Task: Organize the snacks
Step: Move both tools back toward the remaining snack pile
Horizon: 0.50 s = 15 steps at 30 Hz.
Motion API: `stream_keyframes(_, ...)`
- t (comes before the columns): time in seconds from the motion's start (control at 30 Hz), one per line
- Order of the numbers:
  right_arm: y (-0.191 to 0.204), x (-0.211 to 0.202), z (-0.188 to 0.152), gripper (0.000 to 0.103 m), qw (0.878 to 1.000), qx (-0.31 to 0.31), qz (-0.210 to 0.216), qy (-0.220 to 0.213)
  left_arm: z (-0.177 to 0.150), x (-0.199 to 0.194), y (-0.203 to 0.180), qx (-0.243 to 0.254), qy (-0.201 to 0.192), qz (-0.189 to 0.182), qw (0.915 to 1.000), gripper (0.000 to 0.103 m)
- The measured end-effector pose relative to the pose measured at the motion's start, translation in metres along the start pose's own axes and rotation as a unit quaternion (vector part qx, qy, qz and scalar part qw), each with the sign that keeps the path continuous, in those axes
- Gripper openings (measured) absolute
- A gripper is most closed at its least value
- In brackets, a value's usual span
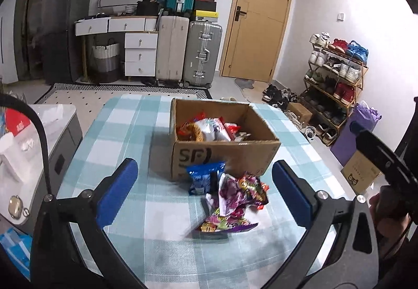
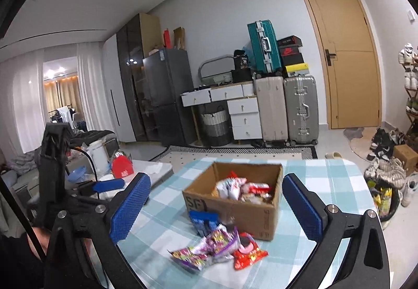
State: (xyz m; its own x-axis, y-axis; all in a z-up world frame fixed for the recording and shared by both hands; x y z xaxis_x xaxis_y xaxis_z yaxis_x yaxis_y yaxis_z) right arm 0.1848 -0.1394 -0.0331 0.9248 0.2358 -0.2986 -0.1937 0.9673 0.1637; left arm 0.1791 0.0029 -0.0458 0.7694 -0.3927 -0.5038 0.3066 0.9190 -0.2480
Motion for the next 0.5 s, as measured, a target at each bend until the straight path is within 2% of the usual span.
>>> stream_keyframes(0.3,-0.015,0.012,-0.051,0.103,1.000,0.014,-0.014,0.017,-0.040,0.028,0.012,0.006,0.018,0.010,0.9998,0.103)
stream_keyframes(0.5,-0.019,0.025,-0.082,0.103,0.999,0.014,-0.016,0.035,-0.072,0.049,0.016,0.001,0.049,0.003,0.9988,0.103)
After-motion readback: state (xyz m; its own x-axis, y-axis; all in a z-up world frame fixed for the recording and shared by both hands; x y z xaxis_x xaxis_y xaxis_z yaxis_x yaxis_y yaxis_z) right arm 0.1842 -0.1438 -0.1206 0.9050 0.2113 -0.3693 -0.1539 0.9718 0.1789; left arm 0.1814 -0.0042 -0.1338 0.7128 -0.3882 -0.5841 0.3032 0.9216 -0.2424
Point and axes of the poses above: each gripper's, at about its wrist camera, not at the fingertips, and x roughly the way its jaws point, y to its left, z to its top, the point moved 10 cm from there along x, roughly the way its jaws point, and after that the axes turned 10 degrees about -z, right-handed, at the moved point
